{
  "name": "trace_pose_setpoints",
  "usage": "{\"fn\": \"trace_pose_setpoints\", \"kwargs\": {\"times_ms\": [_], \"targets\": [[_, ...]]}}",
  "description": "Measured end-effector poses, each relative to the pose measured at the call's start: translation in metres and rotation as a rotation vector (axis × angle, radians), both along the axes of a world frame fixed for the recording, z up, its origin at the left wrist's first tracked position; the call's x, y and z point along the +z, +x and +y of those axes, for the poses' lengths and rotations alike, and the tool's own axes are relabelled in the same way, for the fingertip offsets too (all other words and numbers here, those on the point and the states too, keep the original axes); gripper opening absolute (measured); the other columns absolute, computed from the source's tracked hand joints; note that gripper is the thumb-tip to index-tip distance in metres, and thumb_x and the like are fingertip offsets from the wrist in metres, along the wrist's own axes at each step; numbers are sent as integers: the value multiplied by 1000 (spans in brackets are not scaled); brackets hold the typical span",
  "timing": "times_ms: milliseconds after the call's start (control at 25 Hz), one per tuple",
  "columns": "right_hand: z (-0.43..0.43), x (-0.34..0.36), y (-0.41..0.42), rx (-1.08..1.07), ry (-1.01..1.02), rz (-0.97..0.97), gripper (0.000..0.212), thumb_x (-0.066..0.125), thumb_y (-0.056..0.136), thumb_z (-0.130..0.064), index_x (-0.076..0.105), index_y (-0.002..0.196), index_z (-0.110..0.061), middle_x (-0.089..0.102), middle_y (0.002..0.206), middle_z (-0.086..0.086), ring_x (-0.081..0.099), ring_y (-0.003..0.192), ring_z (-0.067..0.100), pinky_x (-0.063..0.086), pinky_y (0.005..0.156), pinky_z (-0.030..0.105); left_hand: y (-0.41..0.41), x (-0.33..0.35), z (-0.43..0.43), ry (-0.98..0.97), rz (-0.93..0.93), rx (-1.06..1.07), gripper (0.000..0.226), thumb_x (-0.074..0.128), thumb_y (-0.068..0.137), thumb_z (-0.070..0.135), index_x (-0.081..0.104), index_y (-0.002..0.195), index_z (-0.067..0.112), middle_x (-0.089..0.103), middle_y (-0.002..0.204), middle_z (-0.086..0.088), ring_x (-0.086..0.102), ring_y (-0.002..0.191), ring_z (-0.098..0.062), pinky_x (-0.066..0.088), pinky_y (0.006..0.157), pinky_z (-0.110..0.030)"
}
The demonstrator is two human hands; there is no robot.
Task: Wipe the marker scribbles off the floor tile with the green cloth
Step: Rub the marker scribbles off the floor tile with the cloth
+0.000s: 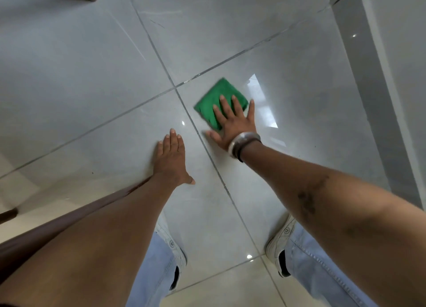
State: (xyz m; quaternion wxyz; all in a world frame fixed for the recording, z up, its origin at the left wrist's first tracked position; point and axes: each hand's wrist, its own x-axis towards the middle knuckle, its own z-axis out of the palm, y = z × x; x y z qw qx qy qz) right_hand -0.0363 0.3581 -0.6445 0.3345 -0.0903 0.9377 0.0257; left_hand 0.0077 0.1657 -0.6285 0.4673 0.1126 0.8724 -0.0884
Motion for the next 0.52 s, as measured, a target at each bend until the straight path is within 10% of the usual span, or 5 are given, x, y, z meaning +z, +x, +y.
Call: {"fn": "trace_pose_setpoints", "kwargs": {"times_ms": [280, 400, 520], "targets": [[53, 20, 87, 493, -32, -138, 74, 41, 94, -54, 14, 154, -19, 5, 164, 9, 5, 149, 39, -7, 111, 67, -21, 14, -1, -43, -58, -33, 129, 73, 69, 62, -3, 154, 3, -10, 164, -18, -7, 152, -31, -3, 124, -45], [94, 17, 103, 261, -9, 47, 68, 70, 78, -32, 49, 141, -17, 43, 151, 12, 41, 136, 41, 20, 103, 76, -19, 17, 7, -92, 136, -5, 90, 59, 84, 55, 25, 151, 4, 18, 163, -16, 9, 152, -31, 5, 124, -48], [105, 6, 78, -219, 96, 40, 69, 65, 82, -35, 42, 144, -13, 37, 154, 16, 36, 137, 44, 20, 106, 73, -12, 22, 26, -7, 273, 176, 63, 55, 87, 48, 54, 132, 5, 47, 147, -16, 31, 143, -31, 14, 120, -47]]}}
